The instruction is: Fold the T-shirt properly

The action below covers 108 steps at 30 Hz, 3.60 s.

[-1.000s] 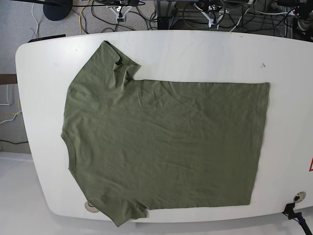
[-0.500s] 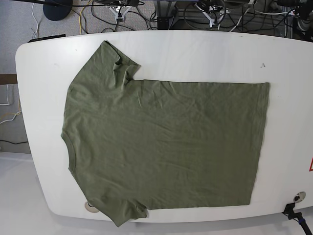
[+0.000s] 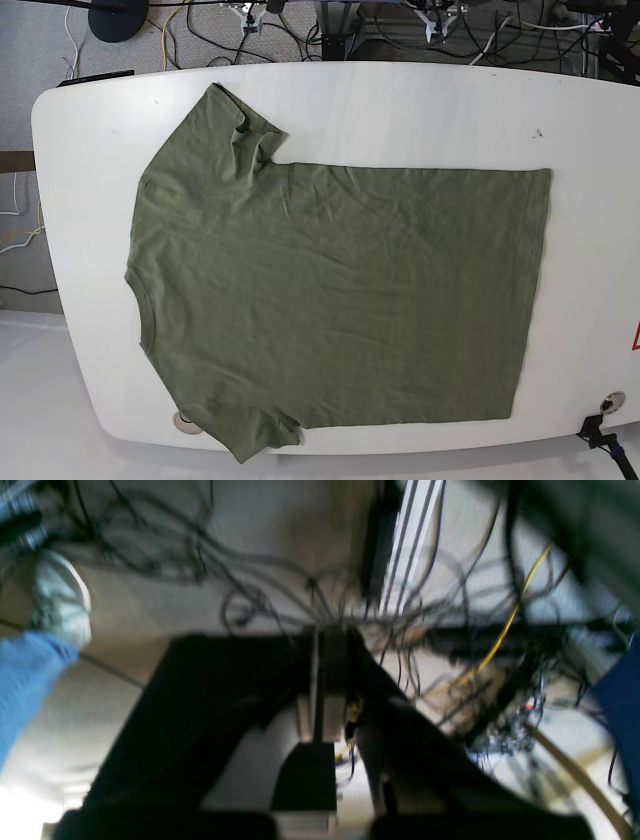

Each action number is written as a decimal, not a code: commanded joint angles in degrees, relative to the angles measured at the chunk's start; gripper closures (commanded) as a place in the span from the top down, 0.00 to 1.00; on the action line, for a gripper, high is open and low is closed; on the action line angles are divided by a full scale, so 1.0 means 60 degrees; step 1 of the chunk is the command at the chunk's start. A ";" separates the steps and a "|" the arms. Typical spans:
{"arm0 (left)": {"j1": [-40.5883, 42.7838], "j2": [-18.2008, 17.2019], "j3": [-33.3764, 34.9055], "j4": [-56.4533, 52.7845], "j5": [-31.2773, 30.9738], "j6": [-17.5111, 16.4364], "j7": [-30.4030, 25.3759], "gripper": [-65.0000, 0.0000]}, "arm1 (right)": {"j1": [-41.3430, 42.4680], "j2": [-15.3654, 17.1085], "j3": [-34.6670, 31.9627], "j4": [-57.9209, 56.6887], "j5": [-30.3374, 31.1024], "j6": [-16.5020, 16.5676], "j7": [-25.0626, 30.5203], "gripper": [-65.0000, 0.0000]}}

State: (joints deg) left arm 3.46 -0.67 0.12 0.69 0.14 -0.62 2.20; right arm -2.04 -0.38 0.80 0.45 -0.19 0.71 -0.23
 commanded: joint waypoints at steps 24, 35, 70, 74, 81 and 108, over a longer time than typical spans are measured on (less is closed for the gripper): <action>0.2199 -0.0028 0.0002 0.3761 0.0028 0.0023 -0.0080 0.17 | -0.1850 0.0056 -0.0023 0.3347 -0.0079 0.0123 0.0031 0.01; 0.4617 -0.0175 0.0002 0.6896 -0.0016 0.0023 -0.0110 0.47 | -0.4883 0.0232 -0.0008 0.7698 -0.0064 0.0123 0.0031 0.02; 1.1386 -0.0482 -0.0027 1.7006 -0.0031 0.0009 -0.0754 0.65 | -1.1755 0.0613 -0.0038 1.8555 0.0024 0.0138 0.0207 0.44; 1.1357 -0.0746 0.0002 1.7856 -0.0031 0.0009 -0.0754 0.65 | -1.1506 0.0569 -0.0038 1.8585 0.0024 0.0138 0.0807 0.44; 0.9906 -0.0717 -0.0379 1.8559 -0.0031 0.0009 -0.0769 0.65 | -1.0289 0.0584 -0.0023 1.8702 0.0024 0.0138 0.0837 0.44; 0.6053 -0.2153 -0.3690 1.8676 -0.5965 -0.1339 0.2410 0.65 | -0.7506 0.0965 0.1852 1.8936 0.8024 0.0123 -0.2138 0.44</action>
State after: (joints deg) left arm 39.70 -13.06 -21.52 111.72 -35.00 -8.21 18.02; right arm -47.00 5.10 10.57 113.14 47.00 0.82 -12.58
